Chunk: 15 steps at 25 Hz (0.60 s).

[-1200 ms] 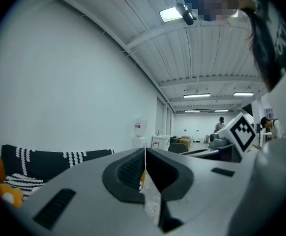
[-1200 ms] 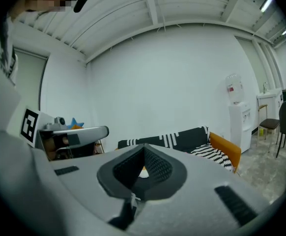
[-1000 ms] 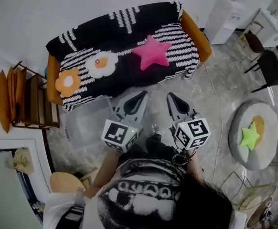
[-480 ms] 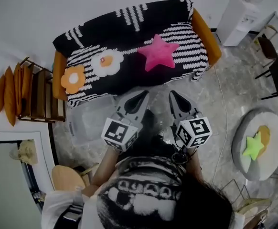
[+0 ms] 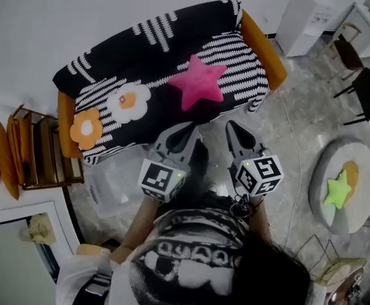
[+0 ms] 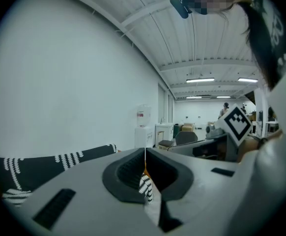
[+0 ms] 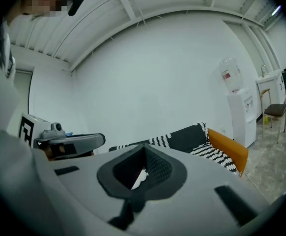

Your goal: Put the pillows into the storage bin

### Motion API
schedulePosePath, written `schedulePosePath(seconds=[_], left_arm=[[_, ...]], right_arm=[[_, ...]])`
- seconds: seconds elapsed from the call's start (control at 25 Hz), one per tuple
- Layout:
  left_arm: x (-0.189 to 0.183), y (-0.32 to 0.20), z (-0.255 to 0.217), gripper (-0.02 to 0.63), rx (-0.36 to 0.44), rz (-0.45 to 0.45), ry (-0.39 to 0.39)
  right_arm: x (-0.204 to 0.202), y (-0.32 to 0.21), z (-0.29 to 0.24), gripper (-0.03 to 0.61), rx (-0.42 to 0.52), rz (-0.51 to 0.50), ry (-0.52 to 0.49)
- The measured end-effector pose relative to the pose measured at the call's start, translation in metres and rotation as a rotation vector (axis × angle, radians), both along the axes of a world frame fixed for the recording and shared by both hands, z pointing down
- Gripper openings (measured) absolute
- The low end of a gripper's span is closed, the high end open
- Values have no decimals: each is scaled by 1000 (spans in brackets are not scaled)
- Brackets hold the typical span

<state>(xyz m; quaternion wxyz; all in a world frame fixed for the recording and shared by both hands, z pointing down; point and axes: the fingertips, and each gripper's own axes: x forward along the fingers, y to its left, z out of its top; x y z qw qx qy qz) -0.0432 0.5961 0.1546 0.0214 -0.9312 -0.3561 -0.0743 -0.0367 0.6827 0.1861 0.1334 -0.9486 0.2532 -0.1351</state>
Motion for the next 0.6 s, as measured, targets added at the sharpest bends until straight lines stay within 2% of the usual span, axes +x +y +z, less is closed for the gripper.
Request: schedulePosePath(seconds=[0.16,0.4,0.6], left_arm=[[68,-9,4,8,-8,23,-12],[176,-48,18,6,-6,35,-55],[244,-77,39,8,3,32,-101]], right_arm=[[66,-7,11,5,-15,19,-36],[175,-46,30,5,-62,-4,-104],[250,-72,49,5,-105,-29,-153]])
